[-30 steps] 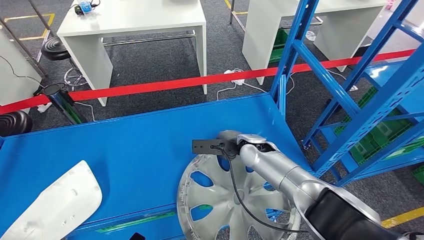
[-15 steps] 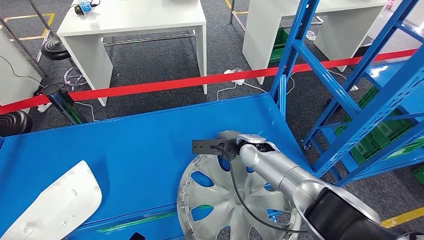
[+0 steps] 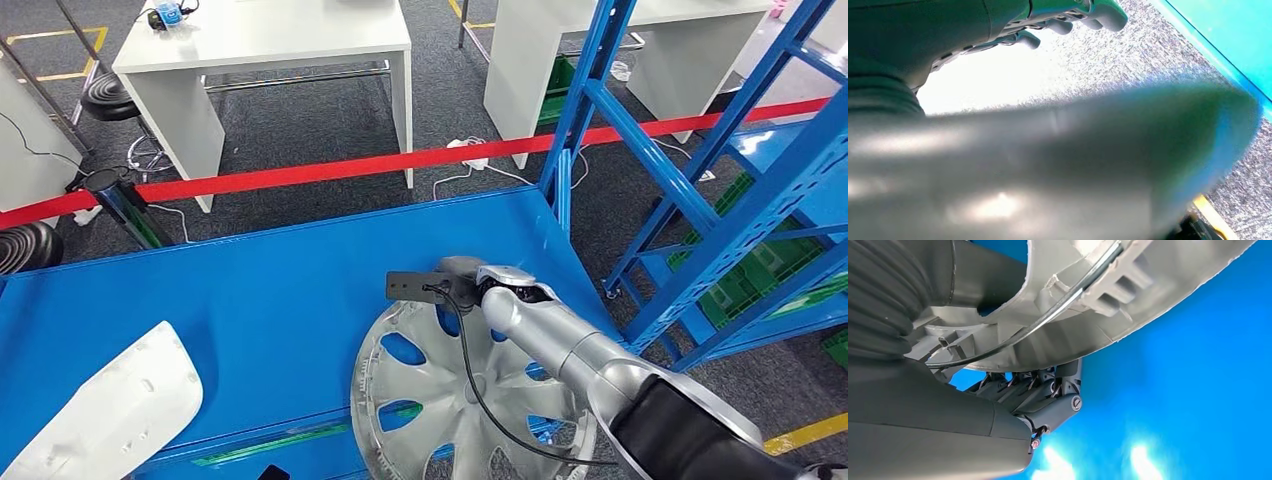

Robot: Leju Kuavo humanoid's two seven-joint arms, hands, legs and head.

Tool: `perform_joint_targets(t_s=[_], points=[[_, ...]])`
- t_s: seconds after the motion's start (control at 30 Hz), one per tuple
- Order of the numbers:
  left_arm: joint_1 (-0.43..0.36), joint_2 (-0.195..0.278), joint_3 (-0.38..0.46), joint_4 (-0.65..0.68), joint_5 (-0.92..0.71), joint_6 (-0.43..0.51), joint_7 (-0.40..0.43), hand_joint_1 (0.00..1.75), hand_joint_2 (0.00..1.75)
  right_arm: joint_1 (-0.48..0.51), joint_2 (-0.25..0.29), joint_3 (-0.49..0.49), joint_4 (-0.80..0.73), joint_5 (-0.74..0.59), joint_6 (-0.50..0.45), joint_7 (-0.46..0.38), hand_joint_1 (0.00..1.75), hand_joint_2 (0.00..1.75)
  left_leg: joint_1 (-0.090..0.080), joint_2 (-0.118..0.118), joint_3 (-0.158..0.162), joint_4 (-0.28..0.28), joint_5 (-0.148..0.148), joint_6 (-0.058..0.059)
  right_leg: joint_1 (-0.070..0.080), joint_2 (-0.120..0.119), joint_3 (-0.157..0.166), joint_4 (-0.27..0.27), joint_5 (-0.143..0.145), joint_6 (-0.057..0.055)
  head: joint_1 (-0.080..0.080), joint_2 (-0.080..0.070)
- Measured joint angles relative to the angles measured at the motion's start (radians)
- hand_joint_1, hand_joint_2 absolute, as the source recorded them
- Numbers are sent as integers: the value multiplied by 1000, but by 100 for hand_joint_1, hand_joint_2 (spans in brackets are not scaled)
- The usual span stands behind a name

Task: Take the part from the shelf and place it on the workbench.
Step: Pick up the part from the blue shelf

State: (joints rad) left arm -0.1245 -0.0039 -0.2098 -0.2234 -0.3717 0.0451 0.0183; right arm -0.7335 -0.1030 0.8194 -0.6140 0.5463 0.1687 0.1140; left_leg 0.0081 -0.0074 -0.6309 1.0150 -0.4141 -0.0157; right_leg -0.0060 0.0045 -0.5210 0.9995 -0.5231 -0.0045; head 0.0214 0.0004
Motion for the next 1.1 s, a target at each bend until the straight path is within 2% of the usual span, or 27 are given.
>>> perform_joint_targets(t_s=[0.17, 0.53, 0.8, 1.1], points=[[4, 2, 0, 0, -2, 10, 2, 0, 175, -9, -11, -57, -88, -6, -86, 4, 175, 175, 0, 1, 0, 0, 0, 0, 0, 0, -1, 1, 1, 1, 0, 0], [5, 4, 0, 1, 0, 9, -2, 0, 175, -74, -50, -196, -333, -20, -122, -16, 175, 175, 0, 0, -1, 0, 1, -1, 0, 0, -1, 1, 2, 0, 0, 0], [3, 4, 0, 0, -6, 1, -11, 0, 175, -105, -57, -239, -463, -18, -185, -44, 175, 175, 0, 0, -1, 0, 0, -1, 0, 0, -2, 1, 1, 0, 0, 0], [2, 4, 0, 0, -8, -9, -18, 0, 175, -180, -68, -248, -592, 2, -210, -20, 175, 175, 0, 0, -2, 0, 0, -1, 0, 0, -3, 2, 1, -1, 0, 0]])
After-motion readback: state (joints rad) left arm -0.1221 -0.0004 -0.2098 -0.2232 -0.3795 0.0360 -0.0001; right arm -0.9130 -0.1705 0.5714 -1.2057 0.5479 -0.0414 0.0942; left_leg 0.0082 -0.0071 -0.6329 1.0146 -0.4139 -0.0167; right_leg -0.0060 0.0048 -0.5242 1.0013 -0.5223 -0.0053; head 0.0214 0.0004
